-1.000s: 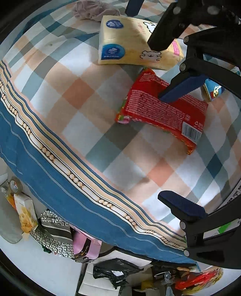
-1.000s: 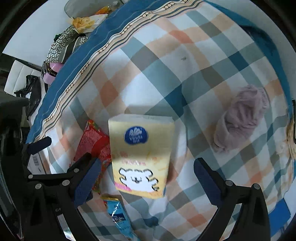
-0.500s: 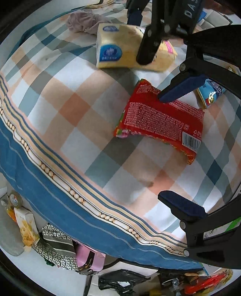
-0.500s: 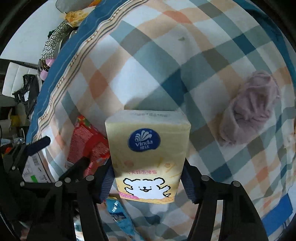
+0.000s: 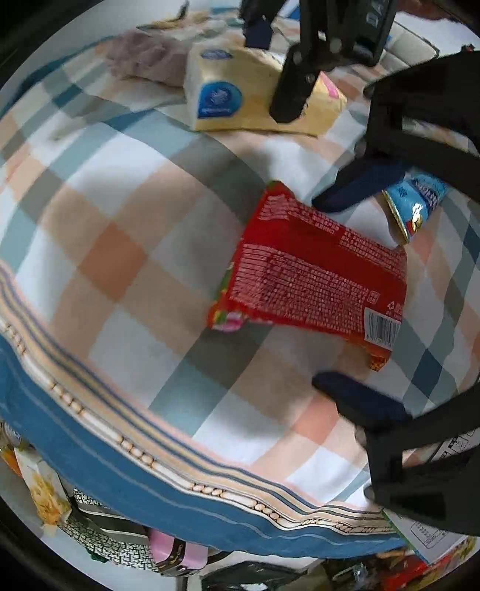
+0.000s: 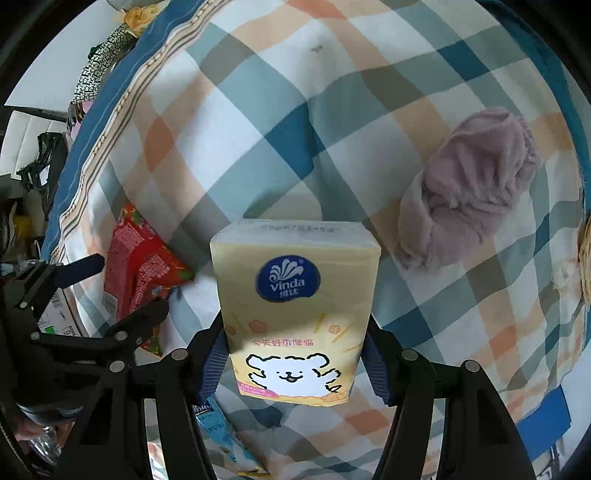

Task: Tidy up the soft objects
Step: 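Grasp the red snack packet with left tool while right tool grasps Vinda tissue pack, then carry packet and tissue pack into the box and open both tools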

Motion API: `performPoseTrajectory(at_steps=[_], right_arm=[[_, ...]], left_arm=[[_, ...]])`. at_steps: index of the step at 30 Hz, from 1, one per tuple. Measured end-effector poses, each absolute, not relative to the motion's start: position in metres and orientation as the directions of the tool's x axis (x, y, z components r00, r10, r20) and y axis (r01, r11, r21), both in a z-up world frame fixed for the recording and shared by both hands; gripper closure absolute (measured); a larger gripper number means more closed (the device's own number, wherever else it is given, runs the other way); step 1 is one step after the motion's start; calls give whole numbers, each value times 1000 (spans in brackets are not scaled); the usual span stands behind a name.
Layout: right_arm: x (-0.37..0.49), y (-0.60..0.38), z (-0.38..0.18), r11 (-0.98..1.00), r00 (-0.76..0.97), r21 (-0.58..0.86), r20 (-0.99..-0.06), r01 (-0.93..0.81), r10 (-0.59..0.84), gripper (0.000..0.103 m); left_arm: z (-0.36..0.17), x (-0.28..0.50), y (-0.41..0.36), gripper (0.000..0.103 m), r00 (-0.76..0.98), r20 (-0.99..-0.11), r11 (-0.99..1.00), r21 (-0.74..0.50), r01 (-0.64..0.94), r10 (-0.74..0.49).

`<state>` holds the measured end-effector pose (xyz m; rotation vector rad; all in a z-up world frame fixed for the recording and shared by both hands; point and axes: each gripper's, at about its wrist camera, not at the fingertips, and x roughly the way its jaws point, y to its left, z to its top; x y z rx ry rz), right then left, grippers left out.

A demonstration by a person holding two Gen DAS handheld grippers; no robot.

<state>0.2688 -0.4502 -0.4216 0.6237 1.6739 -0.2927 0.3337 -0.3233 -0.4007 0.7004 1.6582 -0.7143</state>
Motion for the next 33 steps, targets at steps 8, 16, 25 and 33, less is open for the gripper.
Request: performPoseTrajectory(at_steps=[8, 16, 25, 33], right_arm=[[261, -444, -421, 825, -91, 155, -966, 543, 241, 37], [256, -437, -397, 840, -55, 160, -974, 519, 220, 38], [252, -418, -346, 866, 14, 177, -981, 469, 193, 38], [247, -383, -279, 900, 92, 204, -979, 384, 183, 38]], left_arm=[[-399, 325, -328, 54, -130, -989, 646, -52, 762, 74], [-364, 315, -317, 57, -19, -999, 719, 8, 695, 30], [-293, 300, -273, 57, 52, -996, 795, -30, 605, -77], [-218, 285, -225, 57, 122, -978, 849, -83, 523, -171]])
